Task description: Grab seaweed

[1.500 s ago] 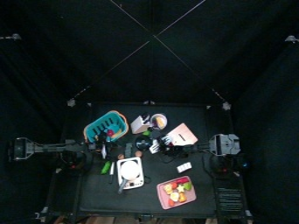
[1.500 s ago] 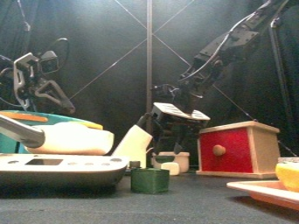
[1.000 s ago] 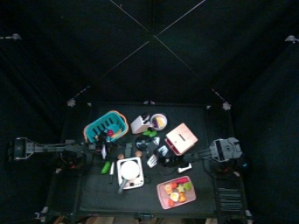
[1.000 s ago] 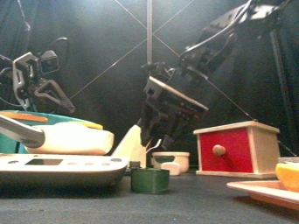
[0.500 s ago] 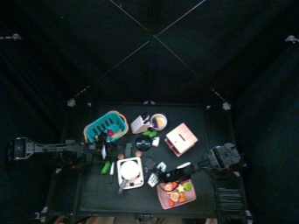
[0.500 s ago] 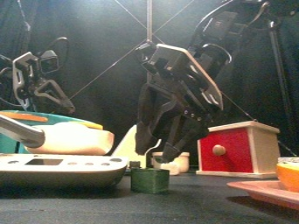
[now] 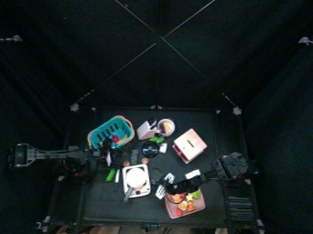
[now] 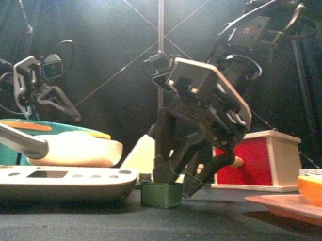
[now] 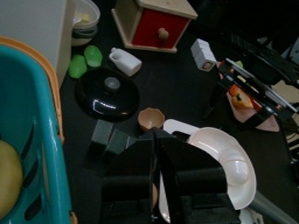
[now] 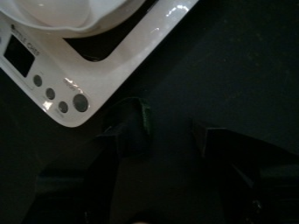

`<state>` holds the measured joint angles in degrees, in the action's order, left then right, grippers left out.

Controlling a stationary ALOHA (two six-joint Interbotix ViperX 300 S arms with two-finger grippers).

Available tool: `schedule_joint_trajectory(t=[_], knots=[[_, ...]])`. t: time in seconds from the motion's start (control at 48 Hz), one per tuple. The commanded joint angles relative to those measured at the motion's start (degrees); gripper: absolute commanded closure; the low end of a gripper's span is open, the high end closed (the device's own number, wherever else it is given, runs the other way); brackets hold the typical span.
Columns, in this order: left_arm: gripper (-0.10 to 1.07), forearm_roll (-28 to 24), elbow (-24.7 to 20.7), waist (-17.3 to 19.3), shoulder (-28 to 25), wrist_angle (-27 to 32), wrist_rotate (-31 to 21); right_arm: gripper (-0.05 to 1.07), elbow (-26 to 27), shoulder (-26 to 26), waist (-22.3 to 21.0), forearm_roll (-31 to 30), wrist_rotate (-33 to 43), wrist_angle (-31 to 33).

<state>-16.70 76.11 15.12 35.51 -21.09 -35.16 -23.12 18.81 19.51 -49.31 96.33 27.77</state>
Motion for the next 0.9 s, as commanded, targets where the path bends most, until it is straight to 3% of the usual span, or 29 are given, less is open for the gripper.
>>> schedule_joint_trajectory(t=[0.0,0.417,0.875], knots=[[0.55,0.00,-0.70,-0.09,-0.09,-0.53,0.00,0.21,0.97,-1.32,-0.18,0.09,0.00,-0.09],[0.55,0.00,-0.70,-0.09,-0.09,-0.53,0.00,0.47,0.70,-3.78,-0.26,0.09,0.00,3.43],[0.55,0.00,-0.62,-0.09,-0.09,-0.53,0.00,0.51,0.79,-5.45,0.00,0.09,0.00,6.15]])
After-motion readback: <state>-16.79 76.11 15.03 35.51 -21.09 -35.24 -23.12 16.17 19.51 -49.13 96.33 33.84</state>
